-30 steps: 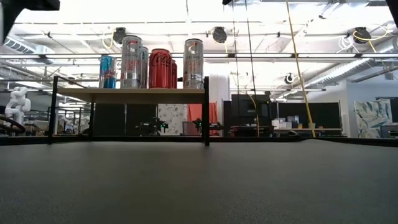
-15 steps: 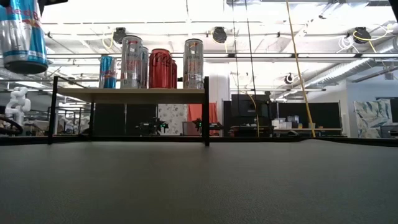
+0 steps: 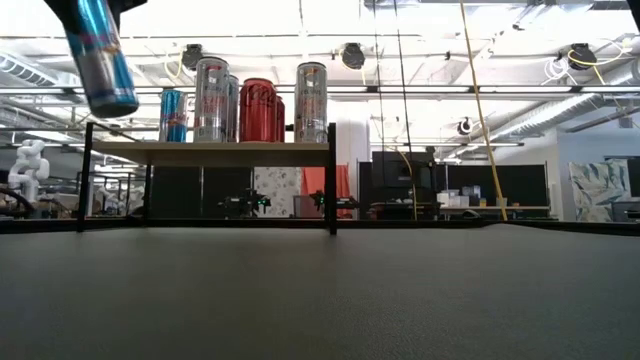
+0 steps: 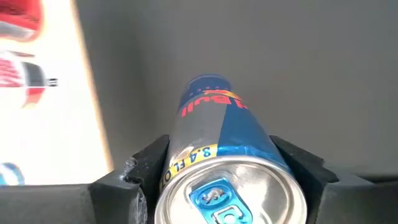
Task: Place canned beverage on shelf
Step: Put the blue soda can on the shelf aligned with the other blue soda can
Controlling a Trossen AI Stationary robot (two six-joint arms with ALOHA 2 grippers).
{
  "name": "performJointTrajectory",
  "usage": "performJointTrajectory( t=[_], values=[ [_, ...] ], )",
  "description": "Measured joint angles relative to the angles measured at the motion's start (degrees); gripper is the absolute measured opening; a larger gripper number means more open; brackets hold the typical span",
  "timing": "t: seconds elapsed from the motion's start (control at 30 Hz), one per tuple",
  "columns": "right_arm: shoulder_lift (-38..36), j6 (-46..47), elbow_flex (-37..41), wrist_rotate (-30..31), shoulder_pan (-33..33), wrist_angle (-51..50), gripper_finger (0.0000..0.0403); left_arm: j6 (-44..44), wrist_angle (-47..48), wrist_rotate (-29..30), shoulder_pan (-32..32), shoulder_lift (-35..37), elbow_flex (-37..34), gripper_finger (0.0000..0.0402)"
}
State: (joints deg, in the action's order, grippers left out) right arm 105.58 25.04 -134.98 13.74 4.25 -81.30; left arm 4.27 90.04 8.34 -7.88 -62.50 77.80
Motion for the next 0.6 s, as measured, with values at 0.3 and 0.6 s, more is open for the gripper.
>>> performJointTrajectory(
  t=[0.3, 0.6],
  values=[
    [0.0, 0.02, -0.02, -0.02, 0.0, 0.03, 0.0068, 13.42, -0.02, 1.58, 13.2, 0.0, 0.0, 0.0222],
    [0.0, 0.67, -0.02, 0.04, 0.38, 0.05, 0.0068, 22.52, 0.04, 3.89, 25.2, -0.73, 1.83, 0.0222]
  ],
)
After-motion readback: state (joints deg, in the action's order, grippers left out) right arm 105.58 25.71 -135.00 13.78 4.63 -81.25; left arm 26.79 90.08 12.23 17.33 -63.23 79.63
